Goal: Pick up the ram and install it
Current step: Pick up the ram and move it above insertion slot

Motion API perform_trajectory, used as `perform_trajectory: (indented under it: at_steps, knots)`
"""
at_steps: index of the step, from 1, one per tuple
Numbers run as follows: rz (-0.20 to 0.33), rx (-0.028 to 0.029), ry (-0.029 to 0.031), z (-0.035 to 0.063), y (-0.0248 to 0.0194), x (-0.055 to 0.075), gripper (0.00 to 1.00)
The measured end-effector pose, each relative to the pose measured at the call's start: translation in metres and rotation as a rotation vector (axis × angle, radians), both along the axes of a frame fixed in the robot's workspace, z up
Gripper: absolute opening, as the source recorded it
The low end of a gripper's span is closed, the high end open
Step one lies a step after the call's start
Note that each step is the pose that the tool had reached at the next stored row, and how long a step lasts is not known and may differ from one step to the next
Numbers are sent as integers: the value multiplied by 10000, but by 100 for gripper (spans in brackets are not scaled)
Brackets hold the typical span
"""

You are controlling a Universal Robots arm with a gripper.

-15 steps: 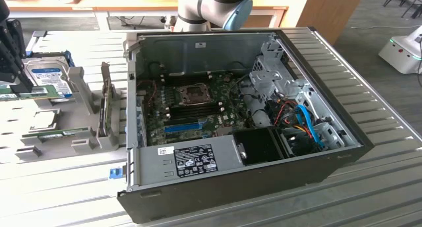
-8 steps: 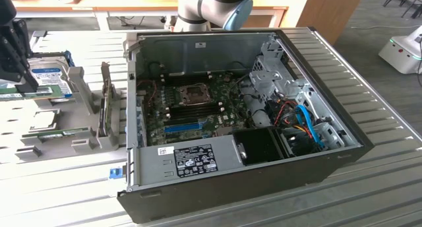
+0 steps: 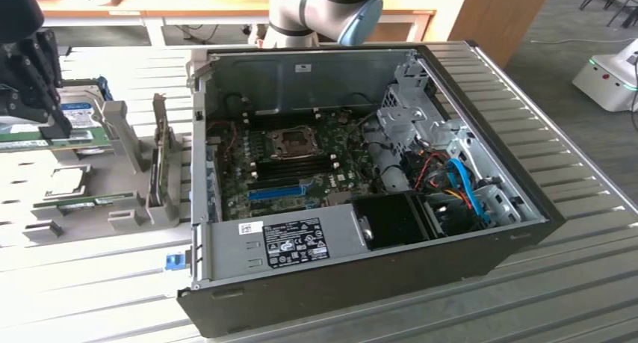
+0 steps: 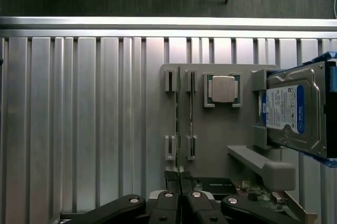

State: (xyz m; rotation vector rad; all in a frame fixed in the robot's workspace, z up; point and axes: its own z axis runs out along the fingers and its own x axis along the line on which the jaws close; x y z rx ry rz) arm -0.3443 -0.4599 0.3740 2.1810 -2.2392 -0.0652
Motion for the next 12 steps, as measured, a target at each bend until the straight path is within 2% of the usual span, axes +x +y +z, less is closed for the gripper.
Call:
perform_trajectory:
  at_steps: [12]
  knots:
    - [6,-1,1,0,0,259,12]
